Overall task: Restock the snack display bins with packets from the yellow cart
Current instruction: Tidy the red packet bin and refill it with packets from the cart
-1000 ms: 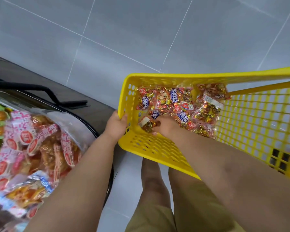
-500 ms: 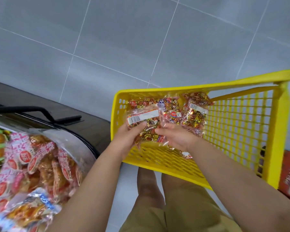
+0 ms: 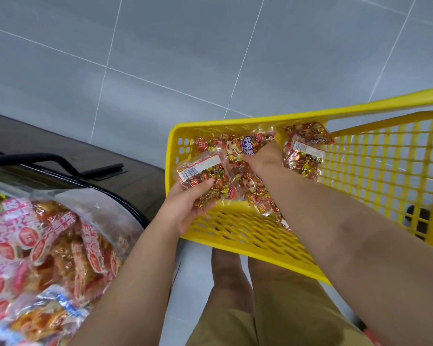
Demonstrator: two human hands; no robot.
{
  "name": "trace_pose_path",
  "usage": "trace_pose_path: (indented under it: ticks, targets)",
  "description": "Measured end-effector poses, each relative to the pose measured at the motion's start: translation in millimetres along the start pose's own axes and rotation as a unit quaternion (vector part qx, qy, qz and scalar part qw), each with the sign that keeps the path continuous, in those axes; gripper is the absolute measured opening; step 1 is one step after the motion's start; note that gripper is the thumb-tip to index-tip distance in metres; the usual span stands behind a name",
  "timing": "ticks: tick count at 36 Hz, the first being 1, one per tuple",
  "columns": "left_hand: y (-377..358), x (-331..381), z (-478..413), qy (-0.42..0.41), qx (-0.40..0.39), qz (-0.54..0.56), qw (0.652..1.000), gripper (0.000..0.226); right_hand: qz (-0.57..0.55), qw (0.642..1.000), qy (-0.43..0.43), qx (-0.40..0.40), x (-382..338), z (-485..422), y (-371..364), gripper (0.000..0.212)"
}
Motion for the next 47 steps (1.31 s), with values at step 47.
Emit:
trace_pose_path:
  ticks: [47]
  targets:
    - [4.5, -24.8, 2.6, 0.015, 0.004, -0.041, 0.999, 0.055, 0.095, 0.992, 0.041, -0.079, 71.7, 29.6, -3.0, 0.08]
Point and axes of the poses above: each hand's wrist, its own z-axis away from the middle knuckle, its own y-axis out of the back of the hand, x = y × z, the point moved 6 cm from there along -z, towards the middle knuckle, and after that the axes turned 9 degrees about -z, right-handed, at the moved point
